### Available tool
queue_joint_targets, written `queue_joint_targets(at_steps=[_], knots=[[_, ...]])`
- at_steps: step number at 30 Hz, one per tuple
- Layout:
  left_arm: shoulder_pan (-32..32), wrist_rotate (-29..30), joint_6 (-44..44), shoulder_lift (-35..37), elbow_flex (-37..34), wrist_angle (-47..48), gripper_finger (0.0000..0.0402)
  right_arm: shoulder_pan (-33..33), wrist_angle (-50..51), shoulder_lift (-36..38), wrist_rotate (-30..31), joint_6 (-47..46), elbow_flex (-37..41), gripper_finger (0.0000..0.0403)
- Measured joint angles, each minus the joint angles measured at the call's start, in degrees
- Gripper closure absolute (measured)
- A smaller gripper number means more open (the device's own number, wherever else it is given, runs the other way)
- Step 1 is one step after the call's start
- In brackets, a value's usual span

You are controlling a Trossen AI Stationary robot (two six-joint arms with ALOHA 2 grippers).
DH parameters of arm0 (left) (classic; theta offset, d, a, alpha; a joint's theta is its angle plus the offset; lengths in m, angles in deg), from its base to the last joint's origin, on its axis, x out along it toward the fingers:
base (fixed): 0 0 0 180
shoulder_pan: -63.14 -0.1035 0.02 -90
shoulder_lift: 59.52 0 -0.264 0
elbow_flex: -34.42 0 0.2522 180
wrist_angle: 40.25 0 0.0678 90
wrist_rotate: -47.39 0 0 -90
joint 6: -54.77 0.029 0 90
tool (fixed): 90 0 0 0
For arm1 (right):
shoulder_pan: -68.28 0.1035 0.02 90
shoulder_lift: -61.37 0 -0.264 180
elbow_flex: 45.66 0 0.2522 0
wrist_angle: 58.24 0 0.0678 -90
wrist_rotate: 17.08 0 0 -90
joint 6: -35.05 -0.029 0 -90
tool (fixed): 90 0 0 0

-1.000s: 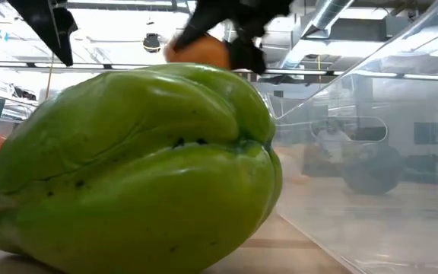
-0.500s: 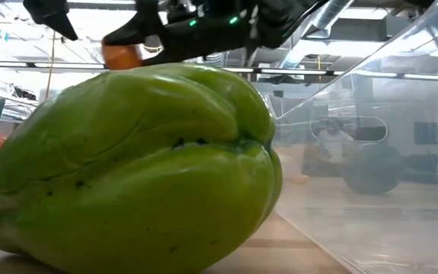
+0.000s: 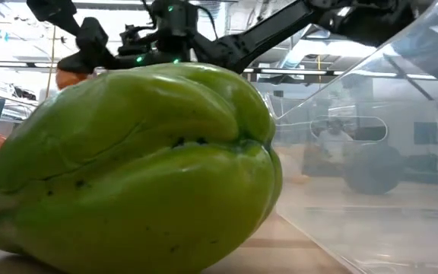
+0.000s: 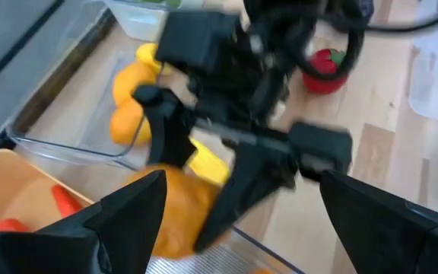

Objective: Sort produce into baskets
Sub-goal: Put the brown potato into the middle transparent bin, then put the left yellow corn into the red bin

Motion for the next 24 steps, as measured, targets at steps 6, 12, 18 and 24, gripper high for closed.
queue_joint_targets(at_steps=[6, 12, 18, 24], knots=[[0.0, 2.45, 1.78, -0.02, 0.0, 0.02, 0.0068, -0.09, -0.1, -1.95, 0.02, -3.9, -2.68, 0.0105], [0.0, 3.19, 2.08, -0.02, 0.0, 0.14, 0.0068, -0.09, -0.15, -1.95, 0.04, -3.63, -2.68, 0.0085], [0.0, 3.19, 2.05, -0.02, 0.0, 0.15, 0.0068, -0.09, -0.14, -1.95, -1.93, -3.58, -2.68, 0.0058], [0.0, 3.19, 2.05, -0.02, 0.0, 0.13, 0.0068, -0.05, -0.19, -1.86, -4.52, -3.42, -2.68, 0.0018]])
